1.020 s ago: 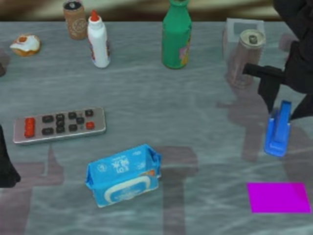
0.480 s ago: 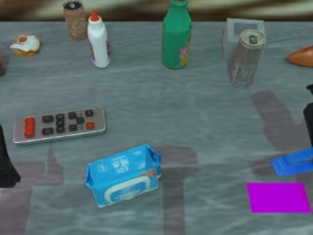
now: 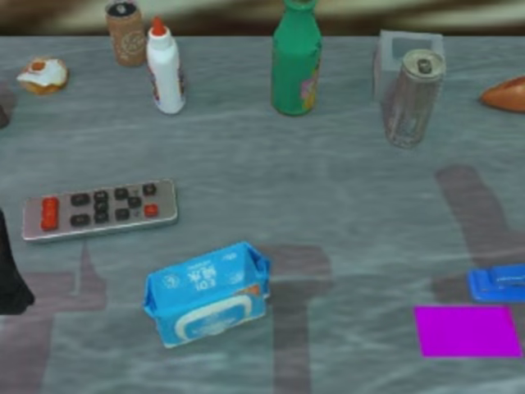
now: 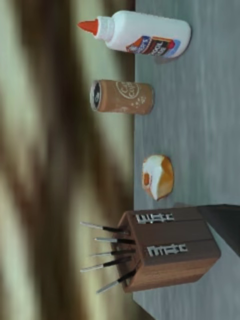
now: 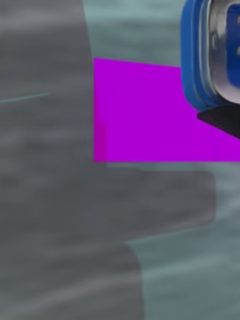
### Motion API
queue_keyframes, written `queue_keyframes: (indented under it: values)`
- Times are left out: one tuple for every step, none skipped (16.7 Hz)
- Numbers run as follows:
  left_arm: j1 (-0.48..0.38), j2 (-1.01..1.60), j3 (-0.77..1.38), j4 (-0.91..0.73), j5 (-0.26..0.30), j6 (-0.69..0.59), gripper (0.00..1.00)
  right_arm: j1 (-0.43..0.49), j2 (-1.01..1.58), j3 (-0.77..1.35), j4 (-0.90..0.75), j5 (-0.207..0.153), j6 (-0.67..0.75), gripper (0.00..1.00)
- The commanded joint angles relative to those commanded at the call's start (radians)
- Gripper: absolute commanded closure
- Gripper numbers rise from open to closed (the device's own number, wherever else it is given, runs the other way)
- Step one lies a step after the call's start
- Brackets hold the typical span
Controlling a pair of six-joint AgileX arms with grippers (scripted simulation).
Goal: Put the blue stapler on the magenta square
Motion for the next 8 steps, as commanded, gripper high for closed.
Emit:
queue_keyframes:
  values:
    - [0.000,0.000,0.000,0.000,0.000,0.000,0.00,0.000,0.000,0.000,0.000,0.000,0.000,1.00]
    - [0.000,0.000,0.000,0.000,0.000,0.000,0.00,0.000,0.000,0.000,0.000,0.000,0.000,1.00]
    - [0.000,0.000,0.000,0.000,0.000,0.000,0.00,0.005,0.004,0.003,-0.001,0.000,0.000,1.00]
    - [0.000,0.000,0.000,0.000,0.000,0.000,0.00,0.006,0.005,0.001,0.002,0.000,0.000,1.00]
    - [0.000,0.000,0.000,0.000,0.000,0.000,0.00,0.009,0.010,-0.006,0.015,-0.001,0.003,1.00]
    - [0.000,0.000,0.000,0.000,0.000,0.000,0.00,0.013,0.019,-0.019,0.039,-0.001,0.008,1.00]
    - [0.000,0.000,0.000,0.000,0.000,0.000,0.00,0.019,0.032,-0.036,0.071,-0.001,0.014,1.00]
    - [0.000,0.000,0.000,0.000,0.000,0.000,0.00,0.026,0.049,-0.058,0.111,-0.001,0.023,1.00]
